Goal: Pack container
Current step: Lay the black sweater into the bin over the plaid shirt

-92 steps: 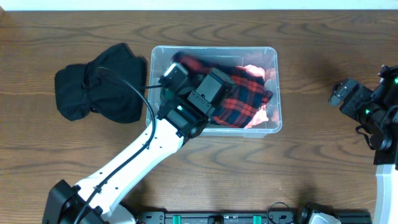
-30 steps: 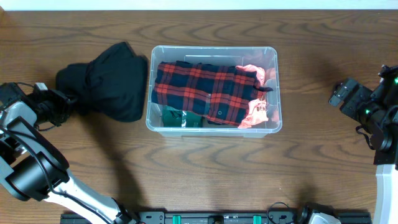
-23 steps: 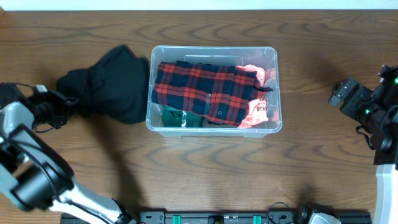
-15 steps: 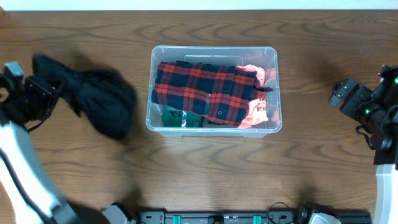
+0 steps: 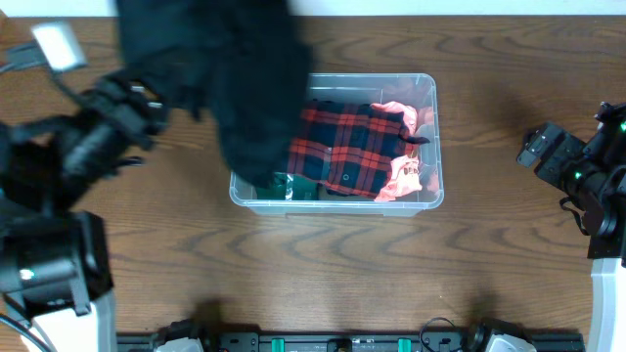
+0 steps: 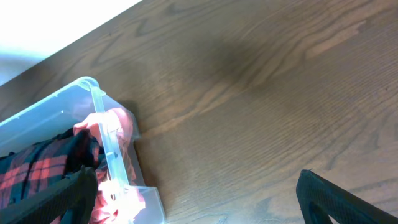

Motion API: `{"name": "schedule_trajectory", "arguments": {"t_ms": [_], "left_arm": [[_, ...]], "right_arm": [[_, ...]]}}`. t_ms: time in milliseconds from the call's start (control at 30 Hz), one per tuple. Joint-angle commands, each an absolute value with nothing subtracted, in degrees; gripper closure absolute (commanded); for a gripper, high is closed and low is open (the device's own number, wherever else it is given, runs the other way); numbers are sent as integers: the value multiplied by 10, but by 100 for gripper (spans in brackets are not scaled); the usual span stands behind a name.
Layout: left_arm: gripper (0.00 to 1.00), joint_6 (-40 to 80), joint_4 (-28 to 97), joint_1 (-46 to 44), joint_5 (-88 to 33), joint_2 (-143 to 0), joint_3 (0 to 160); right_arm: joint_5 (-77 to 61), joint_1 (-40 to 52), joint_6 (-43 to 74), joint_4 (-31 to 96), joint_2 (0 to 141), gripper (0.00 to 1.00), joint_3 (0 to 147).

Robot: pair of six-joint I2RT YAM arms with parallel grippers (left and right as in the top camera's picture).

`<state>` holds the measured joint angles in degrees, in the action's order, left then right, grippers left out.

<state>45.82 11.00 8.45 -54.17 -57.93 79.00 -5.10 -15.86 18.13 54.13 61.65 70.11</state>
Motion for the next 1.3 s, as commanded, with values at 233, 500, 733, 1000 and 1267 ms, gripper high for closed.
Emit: {"name": "schedule_trajectory", "arguments": {"t_ms": [233, 500, 733, 1000, 1267], "left_arm": [[94, 507, 98, -247, -134, -677, 801], [94, 482, 7, -399, 107, -820, 801], [94, 481, 50, -403, 121, -881, 801], [78, 447, 258, -405, 164, -890, 801], [50, 445, 520, -405, 164, -854, 801]], "right_arm": [[-47, -161, 171, 541, 615, 1, 705], [-47, -161, 171, 541, 615, 1, 705], [-47, -161, 171, 541, 615, 1, 705], [-47, -161, 171, 541, 615, 1, 705], [-47, -161, 171, 541, 615, 1, 705]]}}
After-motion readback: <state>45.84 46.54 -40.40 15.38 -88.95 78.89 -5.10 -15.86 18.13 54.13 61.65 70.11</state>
